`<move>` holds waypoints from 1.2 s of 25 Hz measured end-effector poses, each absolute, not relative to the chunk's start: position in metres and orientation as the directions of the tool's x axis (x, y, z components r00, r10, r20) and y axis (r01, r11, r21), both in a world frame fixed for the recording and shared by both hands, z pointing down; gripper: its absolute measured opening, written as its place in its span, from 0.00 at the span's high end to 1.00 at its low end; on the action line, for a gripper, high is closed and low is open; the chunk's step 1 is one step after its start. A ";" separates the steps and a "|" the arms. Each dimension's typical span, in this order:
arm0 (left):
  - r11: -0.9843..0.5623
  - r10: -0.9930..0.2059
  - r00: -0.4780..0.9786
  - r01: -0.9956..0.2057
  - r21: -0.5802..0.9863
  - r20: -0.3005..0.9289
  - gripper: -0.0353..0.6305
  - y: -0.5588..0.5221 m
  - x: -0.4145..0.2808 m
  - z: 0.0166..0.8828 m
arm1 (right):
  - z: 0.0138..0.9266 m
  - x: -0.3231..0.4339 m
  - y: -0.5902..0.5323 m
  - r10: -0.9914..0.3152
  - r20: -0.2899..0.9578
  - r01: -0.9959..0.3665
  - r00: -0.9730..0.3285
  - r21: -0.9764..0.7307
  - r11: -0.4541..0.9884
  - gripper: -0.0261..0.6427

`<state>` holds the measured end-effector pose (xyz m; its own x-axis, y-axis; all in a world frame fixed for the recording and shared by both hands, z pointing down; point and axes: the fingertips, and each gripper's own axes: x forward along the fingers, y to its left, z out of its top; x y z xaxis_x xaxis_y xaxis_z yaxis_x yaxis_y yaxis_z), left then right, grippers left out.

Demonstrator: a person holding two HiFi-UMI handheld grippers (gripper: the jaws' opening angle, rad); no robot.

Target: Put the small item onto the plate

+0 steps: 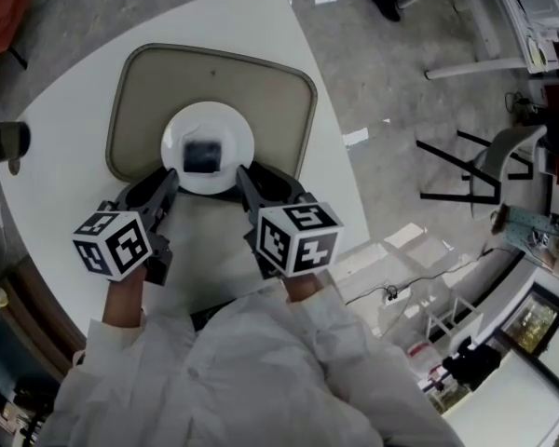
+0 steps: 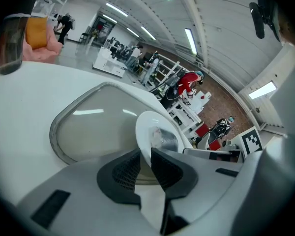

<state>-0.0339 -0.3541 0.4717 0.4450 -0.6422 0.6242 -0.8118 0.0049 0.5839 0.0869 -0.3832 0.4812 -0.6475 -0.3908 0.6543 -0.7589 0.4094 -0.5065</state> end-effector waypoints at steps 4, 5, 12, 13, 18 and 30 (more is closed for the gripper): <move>0.010 -0.638 0.434 -0.821 0.571 0.636 0.86 -0.363 -0.034 0.475 | 0.484 0.086 -0.393 -0.382 0.663 -0.760 -0.644 -0.497 0.418 0.85; 0.012 -0.635 0.431 -0.824 0.566 0.641 0.86 -0.365 -0.034 0.476 | 0.485 0.086 -0.395 -0.379 0.667 -0.761 -0.642 -0.493 0.422 0.85; 0.017 -0.636 0.409 -0.840 0.542 0.654 0.86 -0.376 -0.034 0.477 | 0.488 0.086 -0.405 -0.372 0.678 -0.768 -0.634 -0.493 0.409 0.85; 0.022 -0.637 0.405 -0.841 0.541 0.656 0.86 -0.374 -0.036 0.478 | 0.489 0.084 -0.404 -0.370 0.679 -0.767 -0.634 -0.491 0.413 0.85; 0.038 -0.633 0.388 -0.849 0.527 0.670 0.86 -0.378 -0.044 0.484 | 0.492 0.074 -0.410 -0.363 0.692 -0.771 -0.624 -0.466 0.434 0.85; 0.034 -0.603 0.352 -0.885 0.464 0.716 0.85 -0.383 -0.050 0.493 | 0.499 0.070 -0.414 -0.352 0.712 -0.779 -0.607 -0.446 0.440 0.85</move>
<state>-0.0496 -0.3834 0.4932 0.3518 -0.6032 0.7158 -0.8852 0.0344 0.4640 0.0698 -0.4136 0.4995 -0.6069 -0.3523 0.7124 -0.7793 0.4398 -0.4464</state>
